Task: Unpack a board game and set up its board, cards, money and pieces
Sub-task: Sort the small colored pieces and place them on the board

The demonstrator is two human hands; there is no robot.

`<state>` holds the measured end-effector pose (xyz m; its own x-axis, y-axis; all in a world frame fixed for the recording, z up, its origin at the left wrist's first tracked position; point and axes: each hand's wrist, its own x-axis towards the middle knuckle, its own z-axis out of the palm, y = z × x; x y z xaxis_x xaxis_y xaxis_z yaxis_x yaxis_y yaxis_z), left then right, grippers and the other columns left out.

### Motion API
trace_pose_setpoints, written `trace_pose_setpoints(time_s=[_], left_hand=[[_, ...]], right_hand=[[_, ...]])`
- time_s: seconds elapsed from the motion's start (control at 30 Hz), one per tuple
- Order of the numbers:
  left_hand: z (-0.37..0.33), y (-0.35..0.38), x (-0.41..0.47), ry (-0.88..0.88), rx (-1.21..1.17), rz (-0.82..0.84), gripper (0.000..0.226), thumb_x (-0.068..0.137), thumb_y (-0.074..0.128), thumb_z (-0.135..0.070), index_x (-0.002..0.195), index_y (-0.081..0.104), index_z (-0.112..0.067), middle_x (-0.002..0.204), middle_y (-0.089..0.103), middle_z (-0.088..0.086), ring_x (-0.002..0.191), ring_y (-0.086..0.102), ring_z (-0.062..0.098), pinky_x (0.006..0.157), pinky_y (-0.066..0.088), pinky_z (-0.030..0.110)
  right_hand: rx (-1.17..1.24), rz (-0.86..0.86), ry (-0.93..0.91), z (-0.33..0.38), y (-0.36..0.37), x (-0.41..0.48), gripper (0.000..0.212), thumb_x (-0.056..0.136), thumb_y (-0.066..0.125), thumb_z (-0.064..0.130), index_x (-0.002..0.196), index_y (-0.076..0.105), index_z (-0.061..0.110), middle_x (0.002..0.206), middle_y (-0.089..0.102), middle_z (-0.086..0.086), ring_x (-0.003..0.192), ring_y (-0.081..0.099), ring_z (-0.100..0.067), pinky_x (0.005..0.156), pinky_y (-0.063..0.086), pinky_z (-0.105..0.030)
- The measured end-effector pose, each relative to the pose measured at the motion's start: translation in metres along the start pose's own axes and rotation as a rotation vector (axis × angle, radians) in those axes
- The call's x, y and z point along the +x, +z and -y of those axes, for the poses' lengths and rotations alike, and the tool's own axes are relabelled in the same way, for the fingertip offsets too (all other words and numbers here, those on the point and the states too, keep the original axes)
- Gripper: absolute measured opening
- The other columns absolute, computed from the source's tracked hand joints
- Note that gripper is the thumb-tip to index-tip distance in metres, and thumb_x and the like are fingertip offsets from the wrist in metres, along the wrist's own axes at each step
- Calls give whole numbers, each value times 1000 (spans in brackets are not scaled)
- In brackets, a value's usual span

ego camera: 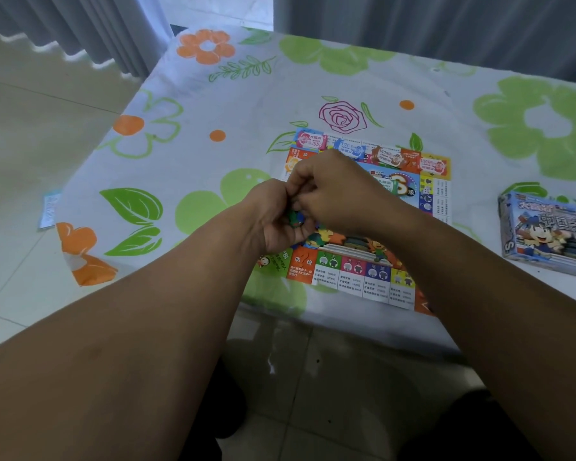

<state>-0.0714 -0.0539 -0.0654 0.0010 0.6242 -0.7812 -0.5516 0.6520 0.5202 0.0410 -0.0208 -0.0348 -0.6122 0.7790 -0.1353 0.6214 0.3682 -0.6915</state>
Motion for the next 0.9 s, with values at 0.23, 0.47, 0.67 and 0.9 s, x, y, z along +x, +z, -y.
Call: trace_pose_setpoints(time_s=[0.23,0.47,0.67,0.9], left_hand=[[-3,0,-5,3,-15,-66,38,103,36,-17,69,52,-11,51,53,2,44,48,11,39,39,14],[-8,-11,-5,13,61,-168,44,103,42,-29,59,41,-22,45,42,-6,33,30,6,33,19,12],[-2,-13,-2,11,167,-185,43,102,42,-26,60,44,-18,47,46,-1,35,38,10,35,30,15],[-3,-13,-4,24,185,-193,42,101,43,-24,59,48,-16,47,48,-1,39,42,11,37,34,16]], right_hand=[[87,-235,4,-9,-5,-1,15,80,69,-3,88,73,10,80,70,0,77,70,-17,76,59,-45],[-223,83,235,-34,8,-11,30,82,80,25,105,63,12,104,63,-4,92,60,-21,78,51,-36],[-351,82,282,-31,34,-18,65,74,75,61,115,50,18,115,44,-7,98,53,-23,74,48,-36],[-410,-38,193,-31,55,-19,53,85,66,54,113,50,12,112,47,-10,102,49,-27,73,39,-34]])
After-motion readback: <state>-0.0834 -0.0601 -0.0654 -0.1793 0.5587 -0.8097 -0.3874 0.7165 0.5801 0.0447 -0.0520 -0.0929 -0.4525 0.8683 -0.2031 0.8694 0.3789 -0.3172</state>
